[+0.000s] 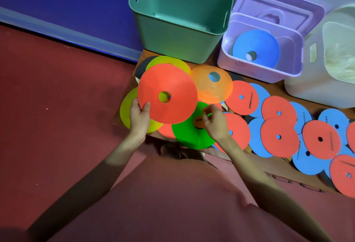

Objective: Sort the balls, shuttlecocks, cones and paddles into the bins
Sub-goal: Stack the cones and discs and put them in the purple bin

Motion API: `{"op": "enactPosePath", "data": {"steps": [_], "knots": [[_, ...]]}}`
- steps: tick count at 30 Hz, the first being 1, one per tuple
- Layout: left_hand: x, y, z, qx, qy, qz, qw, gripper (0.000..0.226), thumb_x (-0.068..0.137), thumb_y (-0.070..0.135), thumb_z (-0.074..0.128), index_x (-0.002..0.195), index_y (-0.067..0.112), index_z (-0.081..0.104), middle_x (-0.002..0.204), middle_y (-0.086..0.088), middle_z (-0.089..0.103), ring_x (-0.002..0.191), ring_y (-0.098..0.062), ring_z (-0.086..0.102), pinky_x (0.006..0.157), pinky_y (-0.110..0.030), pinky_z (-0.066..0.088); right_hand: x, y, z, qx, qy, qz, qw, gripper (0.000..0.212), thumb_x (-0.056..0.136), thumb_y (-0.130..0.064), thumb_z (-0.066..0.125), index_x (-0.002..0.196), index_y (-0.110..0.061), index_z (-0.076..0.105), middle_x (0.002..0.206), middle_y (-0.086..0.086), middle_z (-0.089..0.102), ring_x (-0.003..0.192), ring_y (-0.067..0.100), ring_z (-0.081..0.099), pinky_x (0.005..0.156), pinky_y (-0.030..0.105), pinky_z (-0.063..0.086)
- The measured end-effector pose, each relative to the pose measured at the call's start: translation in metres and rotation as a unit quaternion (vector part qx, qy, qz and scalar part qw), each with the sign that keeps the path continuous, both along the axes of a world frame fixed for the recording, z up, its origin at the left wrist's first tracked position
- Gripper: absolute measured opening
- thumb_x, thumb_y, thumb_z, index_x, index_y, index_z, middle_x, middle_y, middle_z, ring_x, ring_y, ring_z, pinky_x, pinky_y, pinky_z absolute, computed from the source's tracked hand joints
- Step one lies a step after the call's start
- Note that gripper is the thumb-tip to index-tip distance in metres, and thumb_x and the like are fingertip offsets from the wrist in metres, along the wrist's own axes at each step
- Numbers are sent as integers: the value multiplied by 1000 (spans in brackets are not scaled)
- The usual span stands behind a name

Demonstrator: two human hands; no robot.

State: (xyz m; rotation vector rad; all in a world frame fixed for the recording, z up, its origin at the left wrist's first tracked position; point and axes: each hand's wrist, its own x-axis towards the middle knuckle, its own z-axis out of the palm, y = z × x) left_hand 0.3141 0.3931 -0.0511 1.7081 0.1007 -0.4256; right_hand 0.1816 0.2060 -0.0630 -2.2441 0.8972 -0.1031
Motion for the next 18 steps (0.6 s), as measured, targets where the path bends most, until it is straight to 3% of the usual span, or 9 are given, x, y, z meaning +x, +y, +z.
{"op": "enactPosePath", "data": {"steps": [4, 9, 12, 15, 18], "knots": [[2, 4, -5, 7, 11, 10, 1000, 26, 92, 3, 53, 91, 29, 53, 106, -10, 61, 97, -23, 59, 95, -50, 48, -7, 13, -11, 38, 131, 100, 986, 25, 84, -14, 63, 105, -3, 58, 98, 15, 68, 91, 34, 64, 78, 43, 50], [3, 4, -9, 2, 14, 5, 1000, 25, 93, 5, 52, 89, 29, 51, 96, 2, 60, 94, -22, 57, 90, -43, 47, -12, 20, -7, 35, 163, 129, 978, 32, 81, -11, 64, 110, -2, 54, 99, 17, 64, 93, 37, 61, 78, 44, 49], [4, 1, -9, -1, -11, 4, 1000, 23, 92, 6, 51, 92, 28, 51, 95, 5, 59, 95, -21, 56, 88, -37, 46, -19, 14, 5, -3, 139, 86, 987, 34, 85, -10, 57, 118, -2, 51, 107, 19, 63, 94, 38, 61, 77, 43, 49], [4, -5, -7, 7, -48, -2, 999, 16, 94, 1, 48, 105, 11, 51, 101, -2, 57, 95, -18, 54, 82, -23, 43, -27, 7, 26, -75, 128, -14, 989, 30, 91, -16, 51, 115, 3, 49, 108, 25, 60, 92, 41, 58, 72, 43, 44], [3, -12, -2, 27, -72, -10, 997, 21, 94, -2, 47, 115, -4, 50, 104, -6, 55, 93, -16, 53, 74, -9, 41, -32, 0, 51, -85, 98, -127, 983, 49, 91, -42, 53, 114, 1, 45, 111, 23, 56, 99, 40, 55, 74, 41, 41]]}}
